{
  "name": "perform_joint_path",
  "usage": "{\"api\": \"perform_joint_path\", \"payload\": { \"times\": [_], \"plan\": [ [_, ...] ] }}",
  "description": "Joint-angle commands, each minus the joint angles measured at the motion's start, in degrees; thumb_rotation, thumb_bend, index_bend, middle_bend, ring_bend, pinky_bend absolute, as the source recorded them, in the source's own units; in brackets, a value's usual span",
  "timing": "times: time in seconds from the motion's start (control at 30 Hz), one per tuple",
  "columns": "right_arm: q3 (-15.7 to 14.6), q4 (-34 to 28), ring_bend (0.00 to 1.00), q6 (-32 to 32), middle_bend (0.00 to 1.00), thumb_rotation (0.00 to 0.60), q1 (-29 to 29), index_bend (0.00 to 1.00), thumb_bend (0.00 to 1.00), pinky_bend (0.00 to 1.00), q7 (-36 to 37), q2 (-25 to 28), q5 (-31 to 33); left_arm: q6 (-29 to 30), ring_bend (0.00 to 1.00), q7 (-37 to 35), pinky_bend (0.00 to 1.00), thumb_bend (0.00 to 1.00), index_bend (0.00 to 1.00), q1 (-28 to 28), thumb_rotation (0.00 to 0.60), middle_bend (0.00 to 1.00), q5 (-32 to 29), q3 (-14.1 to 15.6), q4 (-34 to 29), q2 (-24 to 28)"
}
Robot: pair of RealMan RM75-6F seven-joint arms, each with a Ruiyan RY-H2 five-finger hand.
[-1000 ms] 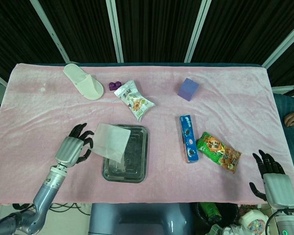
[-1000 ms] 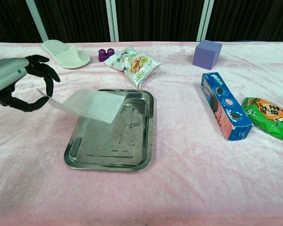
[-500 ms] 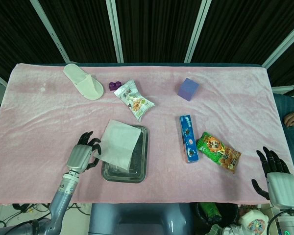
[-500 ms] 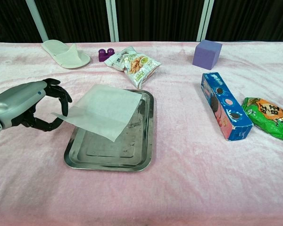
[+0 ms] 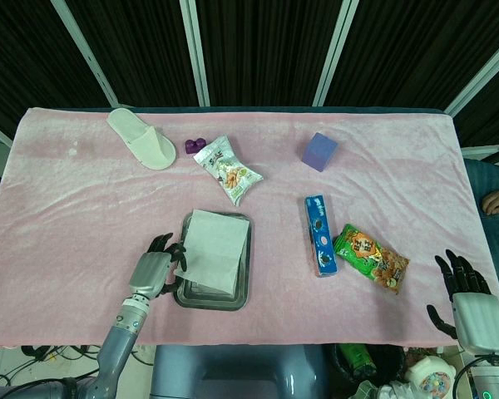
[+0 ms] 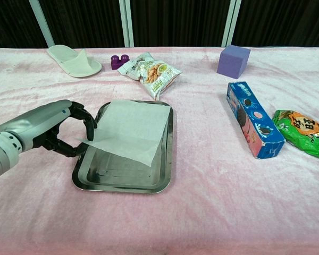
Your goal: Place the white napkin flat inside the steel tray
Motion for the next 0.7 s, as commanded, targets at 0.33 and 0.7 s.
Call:
{"api": "perform_joint_path", "payload": {
  "times": [0.33,0.7],
  "plan": [
    [0.0,-0.2,0.05,-0.4,0.0,0.6,0.0,0.0,0.24,0.16,-0.2,0.1,0.4,0.4,0.0,8.5,0.01,0.46,0.6,-3.0,0.6,0.27,-16.0,-4.1,-7.3,-2.1],
    [0.0,-0.3,0.05,-0.5,0.0,0.6,0.1,0.0,0.24,0.16,-0.4,0.1,0.5,2.8,0.0,7.9,0.01,0.45,0.6,-3.5,0.6,0.26,-17.0,-4.1,-7.4,-3.4]
  ]
}}
